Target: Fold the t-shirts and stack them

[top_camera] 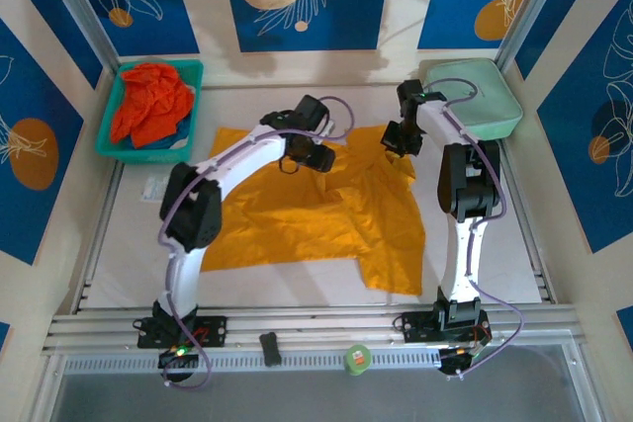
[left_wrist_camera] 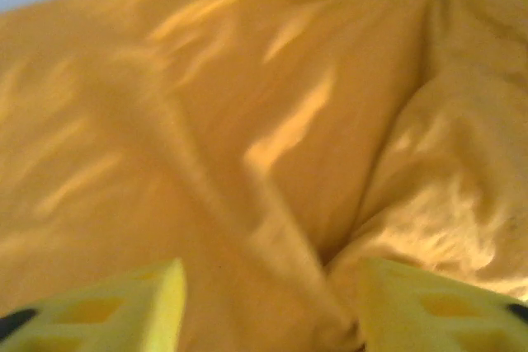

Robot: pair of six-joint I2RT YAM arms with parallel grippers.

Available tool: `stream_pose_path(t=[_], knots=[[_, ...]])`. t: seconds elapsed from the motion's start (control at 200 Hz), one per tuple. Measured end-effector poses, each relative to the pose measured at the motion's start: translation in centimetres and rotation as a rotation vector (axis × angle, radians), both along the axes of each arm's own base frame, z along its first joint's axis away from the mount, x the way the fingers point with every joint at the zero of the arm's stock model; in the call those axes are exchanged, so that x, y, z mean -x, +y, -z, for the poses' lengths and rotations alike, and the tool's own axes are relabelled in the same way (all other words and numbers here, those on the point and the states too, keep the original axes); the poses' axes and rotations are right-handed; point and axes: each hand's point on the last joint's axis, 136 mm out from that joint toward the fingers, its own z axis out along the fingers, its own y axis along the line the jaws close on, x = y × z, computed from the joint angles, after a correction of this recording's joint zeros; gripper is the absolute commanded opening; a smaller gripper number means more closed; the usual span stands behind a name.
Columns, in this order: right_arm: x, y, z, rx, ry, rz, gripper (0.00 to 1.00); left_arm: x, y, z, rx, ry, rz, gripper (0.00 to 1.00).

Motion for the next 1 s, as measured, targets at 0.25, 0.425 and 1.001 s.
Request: stream_pose_path(t=[0.25,0.425,1.001], knots=[[-4.3,0.3,-1.2,-0.033,-0.072,0.018,0.0,0.1,-4.0,4.2,0.047,0.06,0.08,0.45],[-6.4,-0.4,1.9,-0.023,-0.029,0.034,0.0,1.9,-3.2,5.3,0.022,0.079,0.087,0.49],[-8.7,-0.8,4.0,0.029,0.029,0.033,0.0,8.9,3.0,-3.1,0.034,-0.051,0.034,0.65]])
